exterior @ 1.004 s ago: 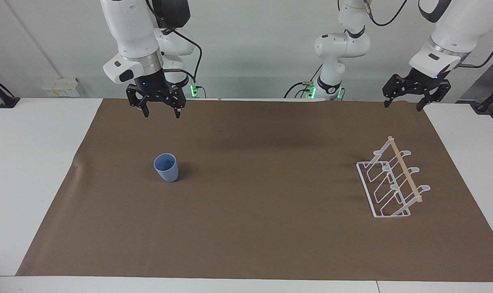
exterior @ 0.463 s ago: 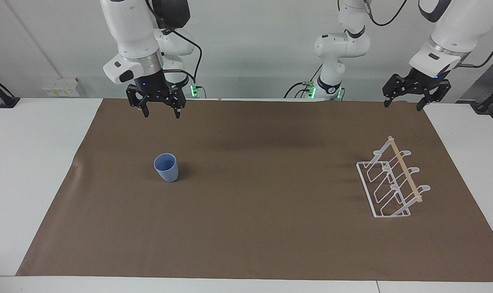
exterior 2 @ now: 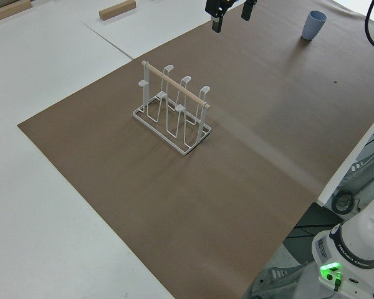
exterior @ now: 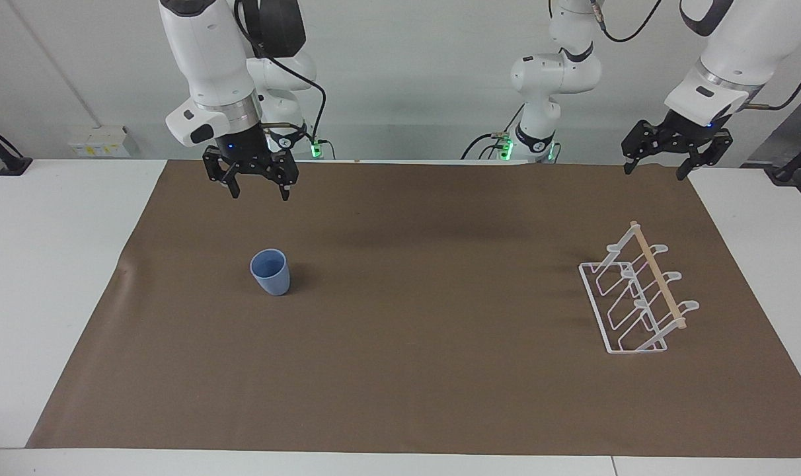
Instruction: Hang cup on cup holder
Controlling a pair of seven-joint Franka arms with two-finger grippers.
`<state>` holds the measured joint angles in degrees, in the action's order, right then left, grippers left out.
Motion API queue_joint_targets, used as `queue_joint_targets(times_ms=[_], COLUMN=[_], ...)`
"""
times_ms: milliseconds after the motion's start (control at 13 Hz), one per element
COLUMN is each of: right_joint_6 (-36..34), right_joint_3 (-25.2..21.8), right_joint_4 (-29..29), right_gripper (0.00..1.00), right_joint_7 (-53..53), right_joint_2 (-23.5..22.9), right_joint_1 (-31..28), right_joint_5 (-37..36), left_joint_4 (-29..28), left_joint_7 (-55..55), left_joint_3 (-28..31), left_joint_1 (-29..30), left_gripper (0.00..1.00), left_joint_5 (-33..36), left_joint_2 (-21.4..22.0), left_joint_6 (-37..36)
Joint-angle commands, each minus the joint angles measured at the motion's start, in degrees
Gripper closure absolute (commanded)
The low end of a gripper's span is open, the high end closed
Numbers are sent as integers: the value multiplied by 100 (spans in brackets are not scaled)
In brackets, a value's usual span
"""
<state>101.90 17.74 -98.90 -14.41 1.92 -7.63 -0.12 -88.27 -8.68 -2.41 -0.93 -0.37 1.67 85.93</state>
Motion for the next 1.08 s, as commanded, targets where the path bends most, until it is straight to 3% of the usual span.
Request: queue_joint_targets(times_ms=[0, 540, 1004], right_joint_6=[391, 1656, 2262], right_joint_3=[28, 28, 28], right_joint_4=[-480, -1105, -1368], right_gripper=[0, 0, 0], right_joint_7=[35, 26, -35], right_joint_2=[212, -7, -525], right_joint_1=[-72, -107, -19], right_joint_5=[179, 179, 171], left_joint_4=[-156, -156, -156], left_joint_7=[-20, -20, -20], left_joint_3=[-40, -31, -31], left_joint_1=[76, 76, 76], left_gripper=[0, 0, 0], left_joint_5=[-42, -42, -42], left_joint_2=[158, 158, 158], left_joint_6=[-24, -24, -24])
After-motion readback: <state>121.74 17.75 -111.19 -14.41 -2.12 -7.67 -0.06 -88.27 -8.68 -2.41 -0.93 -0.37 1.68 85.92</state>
